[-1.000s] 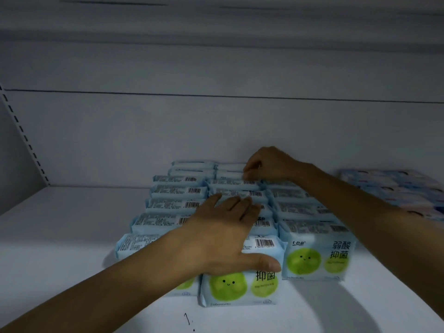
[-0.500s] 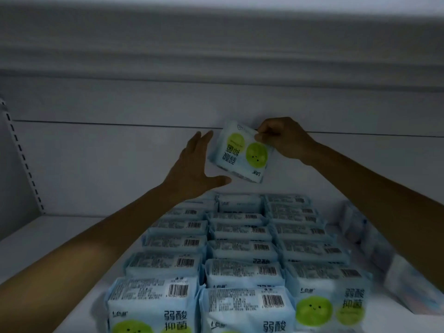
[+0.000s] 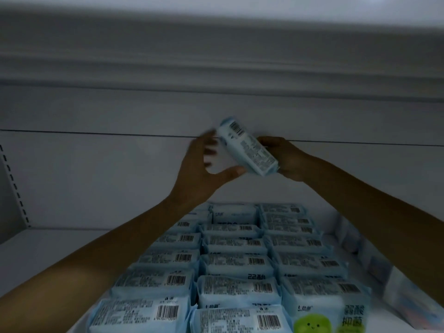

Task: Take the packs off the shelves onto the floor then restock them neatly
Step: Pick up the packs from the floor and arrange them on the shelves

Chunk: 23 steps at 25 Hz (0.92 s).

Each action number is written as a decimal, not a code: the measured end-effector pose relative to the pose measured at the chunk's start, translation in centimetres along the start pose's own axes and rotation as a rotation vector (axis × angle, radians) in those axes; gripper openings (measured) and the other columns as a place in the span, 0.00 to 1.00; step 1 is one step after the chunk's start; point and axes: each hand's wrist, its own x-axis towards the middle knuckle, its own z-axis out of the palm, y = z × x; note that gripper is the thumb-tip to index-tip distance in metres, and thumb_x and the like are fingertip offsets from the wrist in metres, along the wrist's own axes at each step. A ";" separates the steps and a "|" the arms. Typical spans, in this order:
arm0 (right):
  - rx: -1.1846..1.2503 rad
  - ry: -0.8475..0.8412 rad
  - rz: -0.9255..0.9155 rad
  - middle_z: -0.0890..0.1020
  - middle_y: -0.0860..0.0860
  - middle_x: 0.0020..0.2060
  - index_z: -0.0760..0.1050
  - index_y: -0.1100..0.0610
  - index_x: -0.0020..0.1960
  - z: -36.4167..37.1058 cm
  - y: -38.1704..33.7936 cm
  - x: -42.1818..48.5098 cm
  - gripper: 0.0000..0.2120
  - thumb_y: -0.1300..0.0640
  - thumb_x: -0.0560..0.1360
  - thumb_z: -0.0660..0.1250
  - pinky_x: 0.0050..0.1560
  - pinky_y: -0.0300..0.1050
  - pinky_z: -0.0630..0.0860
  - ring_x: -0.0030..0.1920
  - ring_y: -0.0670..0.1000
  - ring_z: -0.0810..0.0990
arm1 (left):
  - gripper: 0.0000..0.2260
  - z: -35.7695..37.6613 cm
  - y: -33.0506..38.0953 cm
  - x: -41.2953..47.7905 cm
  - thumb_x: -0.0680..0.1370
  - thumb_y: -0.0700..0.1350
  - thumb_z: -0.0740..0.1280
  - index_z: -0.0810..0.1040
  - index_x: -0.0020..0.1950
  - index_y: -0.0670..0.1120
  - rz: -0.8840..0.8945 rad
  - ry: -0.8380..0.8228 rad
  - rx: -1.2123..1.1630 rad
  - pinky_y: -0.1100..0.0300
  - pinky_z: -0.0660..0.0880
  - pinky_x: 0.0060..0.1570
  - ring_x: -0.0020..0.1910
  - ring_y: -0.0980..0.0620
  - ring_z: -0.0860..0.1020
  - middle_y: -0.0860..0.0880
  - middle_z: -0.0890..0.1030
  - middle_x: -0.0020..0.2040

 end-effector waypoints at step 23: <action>-0.237 0.282 -0.045 0.81 0.55 0.40 0.77 0.58 0.44 0.0 6.6 -2.2 0.03 0.59 0.76 0.68 0.36 0.42 0.77 0.37 0.51 0.79 | 0.24 0.5 -4.4 -0.9 0.75 0.44 0.72 0.71 0.70 0.49 -0.115 -0.787 0.430 0.60 0.72 0.60 0.61 0.50 0.75 0.48 0.75 0.64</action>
